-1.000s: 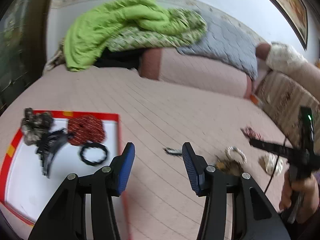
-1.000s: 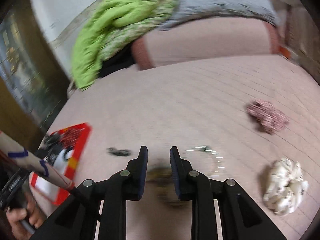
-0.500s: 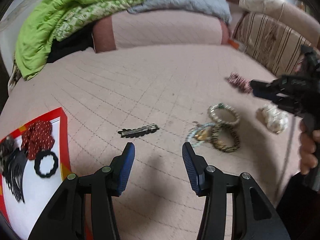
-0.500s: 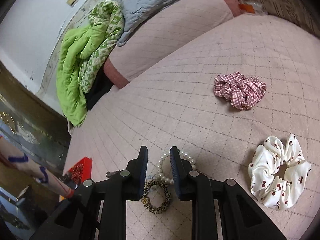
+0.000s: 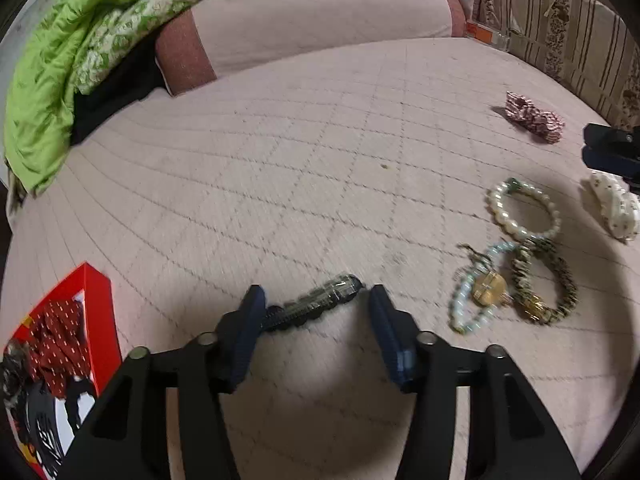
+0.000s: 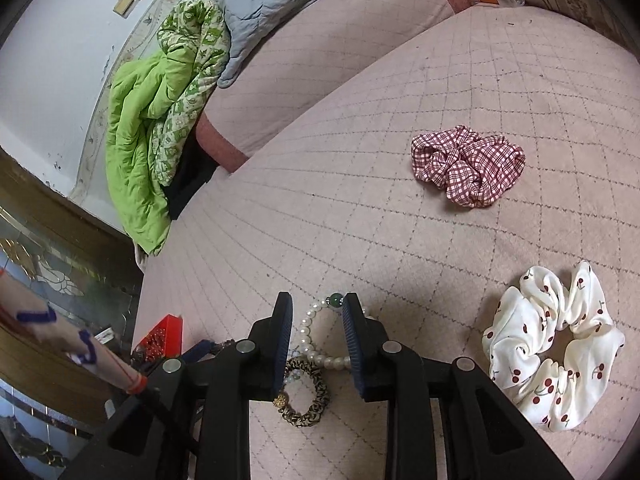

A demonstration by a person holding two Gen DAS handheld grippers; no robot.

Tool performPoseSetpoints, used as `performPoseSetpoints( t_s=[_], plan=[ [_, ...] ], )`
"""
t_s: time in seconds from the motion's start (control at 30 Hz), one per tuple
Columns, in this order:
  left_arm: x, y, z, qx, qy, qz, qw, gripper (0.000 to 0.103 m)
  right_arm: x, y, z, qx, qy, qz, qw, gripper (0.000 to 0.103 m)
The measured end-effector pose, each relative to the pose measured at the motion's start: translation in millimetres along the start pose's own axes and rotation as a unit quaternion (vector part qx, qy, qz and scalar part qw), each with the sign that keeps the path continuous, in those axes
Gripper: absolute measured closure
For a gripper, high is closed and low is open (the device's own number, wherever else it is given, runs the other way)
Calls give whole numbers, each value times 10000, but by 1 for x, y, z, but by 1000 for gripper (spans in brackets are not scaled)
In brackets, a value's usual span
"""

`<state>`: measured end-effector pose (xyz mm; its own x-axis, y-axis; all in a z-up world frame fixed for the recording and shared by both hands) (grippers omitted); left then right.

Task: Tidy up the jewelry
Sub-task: 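Grasp the black barrette on the bed with the left gripper, then lower the right gripper onto the pearl bracelet while the left holds the barrette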

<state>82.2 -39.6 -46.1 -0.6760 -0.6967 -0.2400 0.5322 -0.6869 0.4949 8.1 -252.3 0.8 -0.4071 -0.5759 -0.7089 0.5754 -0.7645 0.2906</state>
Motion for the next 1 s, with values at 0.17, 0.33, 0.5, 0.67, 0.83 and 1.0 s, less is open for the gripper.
performPoseSetpoints(
  t_s=[0.17,0.33,0.5,0.67,0.83,1.0],
  plan=[
    [-4,0,-2,96,-43,595,9982,69,3,1,-6,-42,-177,38,9998,75],
    [13,-8,14,183,-313,1021,9941,87,5,0,-9,-60,-367,112,9992,74],
    [14,-12,39,535,-737,1429,9855,87,7,-1,-10,-54,-507,162,9986,75],
    [7,-15,44,651,-869,1474,9831,88,9,-1,-11,-43,-612,193,9979,74],
    [-5,-17,47,805,-908,1637,9790,87,17,7,-8,82,-678,24,9977,71],
    [-24,-14,60,1151,-1235,1978,9656,87,23,9,-12,-1,-774,-17,9970,70]
  ],
)
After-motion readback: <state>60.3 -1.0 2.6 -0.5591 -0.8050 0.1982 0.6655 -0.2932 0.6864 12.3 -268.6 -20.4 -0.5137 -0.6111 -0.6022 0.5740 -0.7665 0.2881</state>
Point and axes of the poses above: each gripper's, at about its wrist camera, not at the fingertips, and z roughly against the way its jaws point, x to its right, y to its top, the point moved 7 cm from there along -z, roughly the way its jaws point, and after that the axes turned 14 degrees about -z, right-handed, at the moved point
